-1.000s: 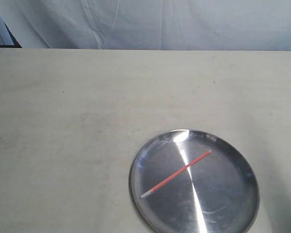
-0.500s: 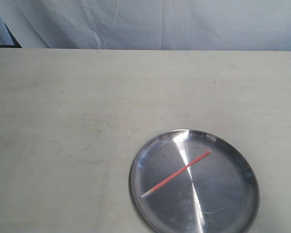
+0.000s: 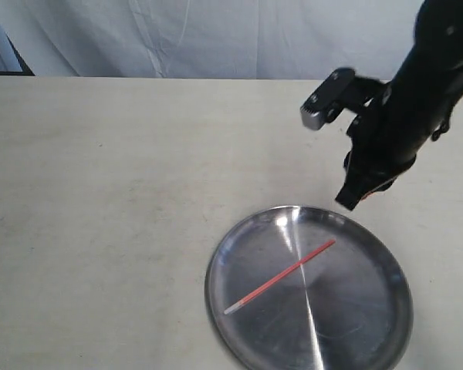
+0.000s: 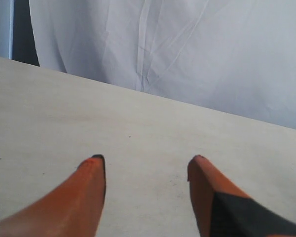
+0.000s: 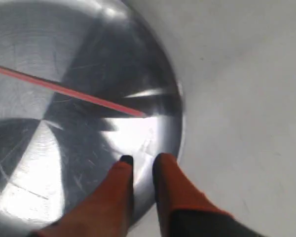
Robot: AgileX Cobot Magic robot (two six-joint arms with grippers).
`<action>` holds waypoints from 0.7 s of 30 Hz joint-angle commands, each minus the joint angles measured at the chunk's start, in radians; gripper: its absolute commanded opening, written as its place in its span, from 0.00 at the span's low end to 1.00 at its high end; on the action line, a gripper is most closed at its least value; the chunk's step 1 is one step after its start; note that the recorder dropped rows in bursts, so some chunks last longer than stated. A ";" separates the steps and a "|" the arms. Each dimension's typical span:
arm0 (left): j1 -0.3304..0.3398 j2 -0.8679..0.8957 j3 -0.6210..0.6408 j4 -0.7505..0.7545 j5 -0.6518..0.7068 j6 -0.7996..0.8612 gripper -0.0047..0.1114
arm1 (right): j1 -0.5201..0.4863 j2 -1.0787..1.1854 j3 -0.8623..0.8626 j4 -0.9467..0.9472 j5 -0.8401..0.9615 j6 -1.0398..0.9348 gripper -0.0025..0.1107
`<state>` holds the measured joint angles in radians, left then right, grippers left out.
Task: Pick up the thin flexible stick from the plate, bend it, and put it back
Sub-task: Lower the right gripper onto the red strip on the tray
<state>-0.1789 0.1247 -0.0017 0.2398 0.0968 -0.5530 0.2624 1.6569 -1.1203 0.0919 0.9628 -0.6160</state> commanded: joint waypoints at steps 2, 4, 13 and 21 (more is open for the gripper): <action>-0.005 -0.010 0.002 0.007 -0.013 0.001 0.47 | 0.070 0.089 -0.008 -0.003 -0.027 -0.008 0.39; -0.005 -0.010 0.002 0.007 -0.013 0.001 0.47 | 0.088 0.110 0.001 -0.012 -0.053 -0.008 0.42; -0.005 -0.010 0.002 0.007 -0.013 0.001 0.47 | 0.108 0.166 0.147 -0.055 -0.282 -0.008 0.42; -0.005 -0.010 0.002 0.007 -0.013 0.001 0.47 | 0.108 0.215 0.197 -0.098 -0.476 0.032 0.42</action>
<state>-0.1789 0.1247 -0.0017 0.2398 0.0968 -0.5530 0.3696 1.8566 -0.9281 0.0174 0.5059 -0.5895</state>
